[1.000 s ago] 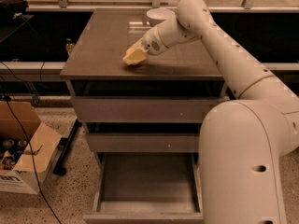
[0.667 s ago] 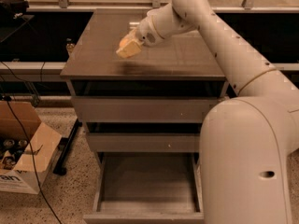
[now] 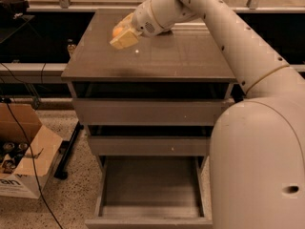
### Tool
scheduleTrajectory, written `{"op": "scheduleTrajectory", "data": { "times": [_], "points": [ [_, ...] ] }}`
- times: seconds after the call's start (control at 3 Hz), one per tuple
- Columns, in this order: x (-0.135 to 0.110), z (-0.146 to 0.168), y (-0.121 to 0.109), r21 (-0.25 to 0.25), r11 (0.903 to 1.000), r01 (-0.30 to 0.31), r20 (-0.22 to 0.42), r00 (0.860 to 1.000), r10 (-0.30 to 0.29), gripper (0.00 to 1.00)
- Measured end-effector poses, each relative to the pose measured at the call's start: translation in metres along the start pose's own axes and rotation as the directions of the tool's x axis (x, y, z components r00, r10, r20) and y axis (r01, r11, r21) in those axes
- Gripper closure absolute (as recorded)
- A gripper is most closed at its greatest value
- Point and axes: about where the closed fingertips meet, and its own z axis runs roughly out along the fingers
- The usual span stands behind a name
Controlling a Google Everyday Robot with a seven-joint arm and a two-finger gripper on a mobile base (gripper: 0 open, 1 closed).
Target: Place orange into bottom drawer
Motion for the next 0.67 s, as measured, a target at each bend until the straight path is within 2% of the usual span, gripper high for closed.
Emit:
{"op": "scheduleTrajectory", "data": {
  "times": [0.33,0.67],
  "points": [
    [0.013,-0.006,0.011,0.000,0.9990,-0.045,-0.020,0.999,0.045,1.00],
    [0.019,-0.048,0.040,0.065,0.9882,-0.139,-0.023,0.990,0.140,1.00]
  ]
}}
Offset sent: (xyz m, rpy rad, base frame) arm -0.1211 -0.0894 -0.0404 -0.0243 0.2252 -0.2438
